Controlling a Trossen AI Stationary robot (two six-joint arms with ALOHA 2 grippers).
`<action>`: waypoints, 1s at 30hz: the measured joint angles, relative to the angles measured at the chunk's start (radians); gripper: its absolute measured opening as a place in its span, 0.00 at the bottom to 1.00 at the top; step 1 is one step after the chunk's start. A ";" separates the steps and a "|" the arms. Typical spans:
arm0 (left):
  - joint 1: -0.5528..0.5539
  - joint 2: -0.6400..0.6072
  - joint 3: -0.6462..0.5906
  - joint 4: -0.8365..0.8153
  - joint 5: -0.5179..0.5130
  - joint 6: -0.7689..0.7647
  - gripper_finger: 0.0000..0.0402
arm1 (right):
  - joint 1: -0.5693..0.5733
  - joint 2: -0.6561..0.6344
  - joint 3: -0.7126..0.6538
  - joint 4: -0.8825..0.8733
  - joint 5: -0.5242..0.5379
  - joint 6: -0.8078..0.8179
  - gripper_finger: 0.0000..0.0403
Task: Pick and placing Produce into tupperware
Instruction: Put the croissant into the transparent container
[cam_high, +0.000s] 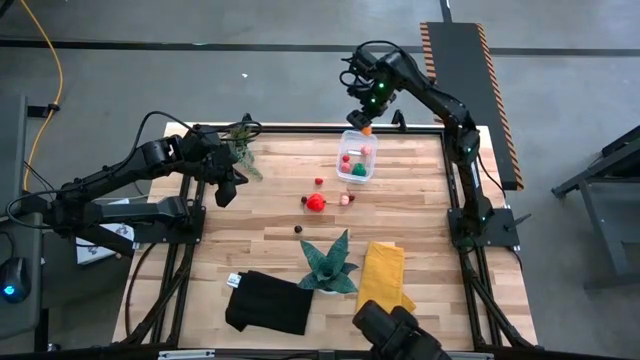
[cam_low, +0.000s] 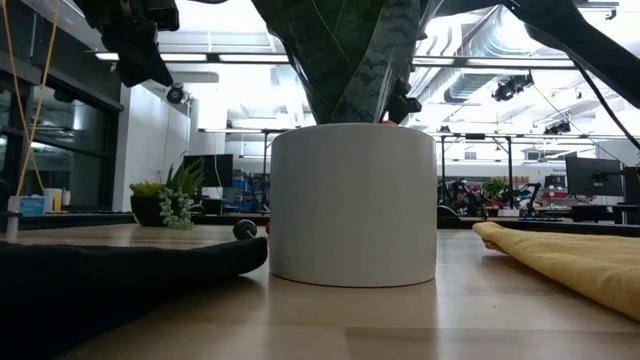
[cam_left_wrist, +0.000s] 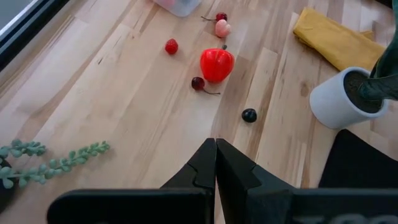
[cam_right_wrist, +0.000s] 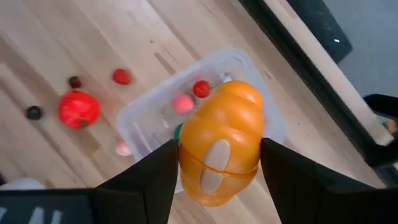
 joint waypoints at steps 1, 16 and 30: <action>0.000 0.000 0.000 0.000 0.000 0.000 0.00 | 0.000 0.000 -0.008 0.000 0.013 -0.001 0.52; 0.000 0.000 0.000 0.000 0.000 -0.010 0.00 | 0.027 0.000 -0.124 0.042 0.021 -0.020 0.52; 0.000 0.000 0.000 0.000 0.000 -0.011 0.00 | 0.057 0.001 -0.231 0.139 0.020 -0.020 0.52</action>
